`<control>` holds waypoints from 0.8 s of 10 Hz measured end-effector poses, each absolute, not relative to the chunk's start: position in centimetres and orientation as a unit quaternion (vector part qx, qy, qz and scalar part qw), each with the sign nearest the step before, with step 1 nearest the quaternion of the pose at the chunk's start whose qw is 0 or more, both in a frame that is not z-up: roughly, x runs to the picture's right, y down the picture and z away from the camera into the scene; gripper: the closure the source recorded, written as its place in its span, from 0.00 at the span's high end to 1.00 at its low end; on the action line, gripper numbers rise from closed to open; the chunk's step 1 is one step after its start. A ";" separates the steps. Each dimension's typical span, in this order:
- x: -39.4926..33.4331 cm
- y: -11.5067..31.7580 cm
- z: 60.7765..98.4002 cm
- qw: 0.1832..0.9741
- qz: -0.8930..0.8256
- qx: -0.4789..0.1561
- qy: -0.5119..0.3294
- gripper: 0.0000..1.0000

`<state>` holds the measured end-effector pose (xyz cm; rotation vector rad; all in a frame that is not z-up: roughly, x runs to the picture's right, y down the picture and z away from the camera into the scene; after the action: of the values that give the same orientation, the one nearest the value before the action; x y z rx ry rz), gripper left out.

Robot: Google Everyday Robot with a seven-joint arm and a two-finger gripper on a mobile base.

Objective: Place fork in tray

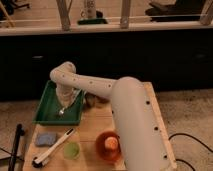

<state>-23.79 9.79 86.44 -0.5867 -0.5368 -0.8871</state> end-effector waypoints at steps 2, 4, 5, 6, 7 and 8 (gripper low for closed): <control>-23.9 9.7 86.2 0.829 -0.418 -0.274 -0.252 0.52; -23.9 9.8 86.0 0.830 -0.418 -0.273 -0.250 0.72; -23.9 9.8 86.0 0.830 -0.417 -0.274 -0.249 0.78; -23.9 9.8 85.9 0.831 -0.417 -0.273 -0.249 0.80; -23.9 9.8 85.9 0.831 -0.416 -0.272 -0.248 0.80; -23.9 9.8 85.8 0.832 -0.415 -0.271 -0.248 0.80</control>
<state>-23.91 9.83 85.78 -0.5756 -0.5257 -0.8799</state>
